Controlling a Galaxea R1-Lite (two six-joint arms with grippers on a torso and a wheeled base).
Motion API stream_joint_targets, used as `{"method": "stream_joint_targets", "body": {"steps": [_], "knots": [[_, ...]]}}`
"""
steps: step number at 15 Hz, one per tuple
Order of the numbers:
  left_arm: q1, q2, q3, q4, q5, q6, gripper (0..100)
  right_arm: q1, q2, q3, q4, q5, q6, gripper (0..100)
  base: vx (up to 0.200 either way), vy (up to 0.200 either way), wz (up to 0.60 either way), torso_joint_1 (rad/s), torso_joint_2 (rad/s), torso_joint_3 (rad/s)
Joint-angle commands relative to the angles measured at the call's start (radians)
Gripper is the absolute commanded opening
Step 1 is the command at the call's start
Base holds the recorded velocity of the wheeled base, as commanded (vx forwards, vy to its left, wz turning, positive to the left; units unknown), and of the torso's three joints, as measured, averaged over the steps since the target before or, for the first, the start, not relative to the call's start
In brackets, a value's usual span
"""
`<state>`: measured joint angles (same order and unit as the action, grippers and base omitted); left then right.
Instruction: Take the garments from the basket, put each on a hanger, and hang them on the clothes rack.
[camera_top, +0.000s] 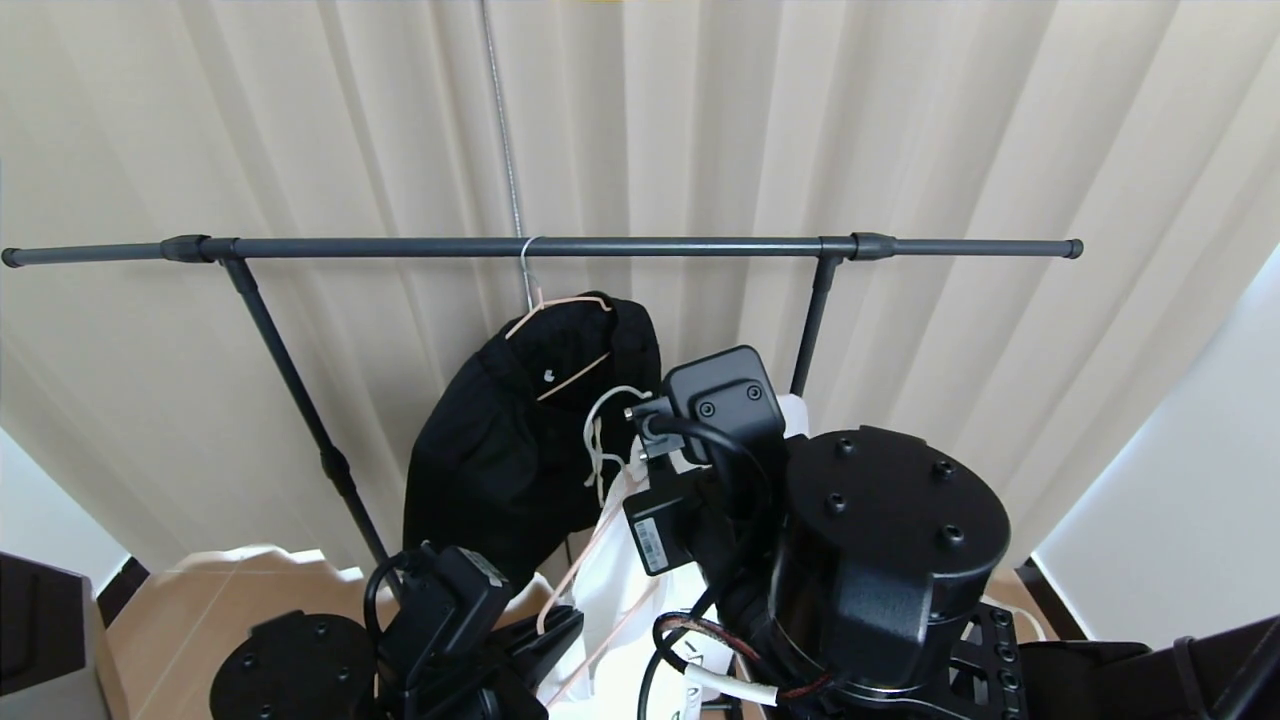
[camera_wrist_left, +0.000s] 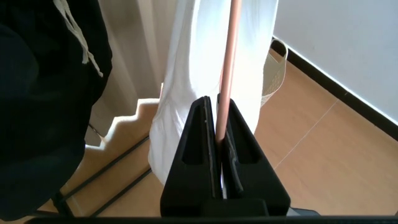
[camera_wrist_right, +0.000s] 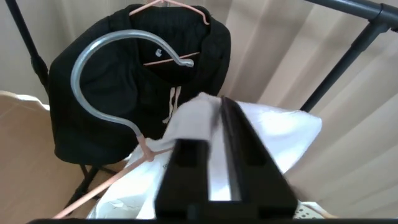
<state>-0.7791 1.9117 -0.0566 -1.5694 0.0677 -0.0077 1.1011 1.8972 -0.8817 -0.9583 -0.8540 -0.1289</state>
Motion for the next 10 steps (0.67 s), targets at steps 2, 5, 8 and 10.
{"method": "stream_joint_targets", "body": {"steps": [2, 5, 8, 10], "knots": [[0.0, -0.017, 0.003, -0.001, 0.0, 0.0, 0, -0.035, -0.001, 0.003, -0.002, -0.002, -0.017, 100, 0.0, 0.0, 0.0, 0.0, 0.0, 0.0], [0.001, -0.025, 0.0, -0.001, 0.0, 0.0, 0, -0.059, -0.009, 0.001, -0.005, -0.002, -0.023, 100, 0.0, 0.0, 0.0, 0.0, 0.0, 0.0], [0.001, -0.039, 0.003, -0.001, 0.0, -0.002, 0, -0.064, -0.009, -0.002, -0.007, -0.002, -0.023, 100, 0.0, 0.0, 0.0, 0.0, 0.0, 0.0], [0.001, -0.045, 0.008, -0.001, 0.0, 0.0, 0, -0.067, -0.006, -0.011, -0.013, -0.005, -0.021, 100, 0.0, 0.0, 0.0, 0.0, 0.0, 0.0]]}}
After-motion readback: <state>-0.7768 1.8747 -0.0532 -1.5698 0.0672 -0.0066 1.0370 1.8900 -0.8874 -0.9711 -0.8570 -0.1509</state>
